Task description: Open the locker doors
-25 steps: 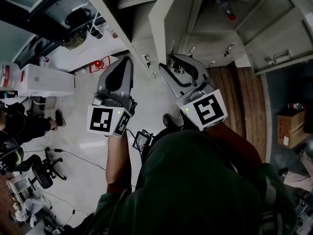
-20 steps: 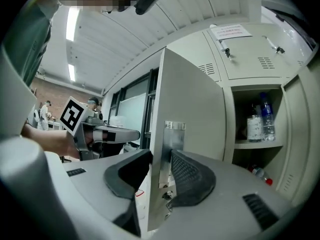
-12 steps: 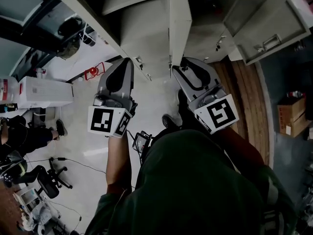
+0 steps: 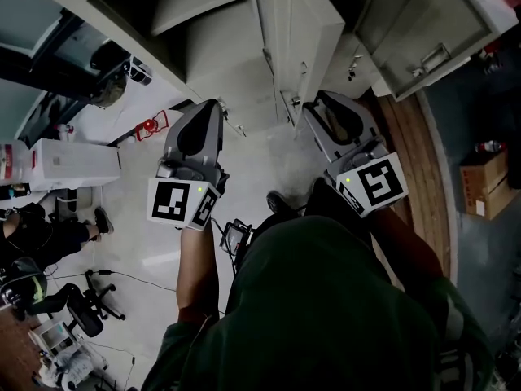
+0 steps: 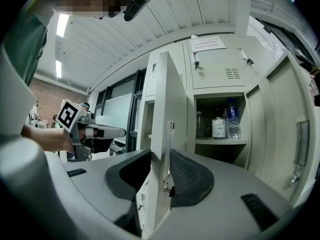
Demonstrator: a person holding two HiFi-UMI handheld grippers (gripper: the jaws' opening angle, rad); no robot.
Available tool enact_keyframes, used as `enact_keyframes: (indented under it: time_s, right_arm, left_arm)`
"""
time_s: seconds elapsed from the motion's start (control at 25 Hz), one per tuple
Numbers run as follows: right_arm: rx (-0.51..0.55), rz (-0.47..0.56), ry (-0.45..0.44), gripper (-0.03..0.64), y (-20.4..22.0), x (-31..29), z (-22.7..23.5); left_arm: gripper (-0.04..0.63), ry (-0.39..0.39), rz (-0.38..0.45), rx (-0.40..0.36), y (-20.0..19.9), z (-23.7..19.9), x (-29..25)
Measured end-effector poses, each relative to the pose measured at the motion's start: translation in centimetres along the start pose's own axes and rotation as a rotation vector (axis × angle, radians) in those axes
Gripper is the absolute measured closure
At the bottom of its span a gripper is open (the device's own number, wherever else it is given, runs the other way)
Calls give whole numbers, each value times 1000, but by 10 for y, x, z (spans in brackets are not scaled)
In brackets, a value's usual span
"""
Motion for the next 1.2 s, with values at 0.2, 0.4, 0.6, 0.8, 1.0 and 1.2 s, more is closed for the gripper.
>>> enact_keyframes:
  time_s: [0.2, 0.4, 0.6, 0.8, 1.0, 1.2]
  right_arm:
    - [-28, 11, -1, 529, 8, 16, 27]
    - [-47, 31, -70, 537, 11, 15, 42]
    - [-50, 51, -137, 537, 13, 21, 54]
    - [-34, 57, -177, 537, 28, 31, 53]
    - [1, 51, -166, 564, 44, 44, 25]
    - [7, 35, -200, 575, 53, 21, -26]
  left_arm:
    - [595, -22, -14, 4, 0, 24, -9]
    - [595, -85, -36, 30, 2, 47, -17]
    - [595, -150, -70, 30, 13, 86, -21]
    - [595, -231, -108, 46, 39, 100, -5]
    - [595, -278, -125, 75, 62, 87, 18]
    - [595, -275, -114, 79, 78, 58, 40]
Point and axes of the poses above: the fingertips, and each gripper's own axes: x backward along the fingers, z to its right, y out of its underside, the point moved 1 cm from there along x, backward along the fingers, and after that the axes turned 11 degrees about -z, right-handed, at the moved point
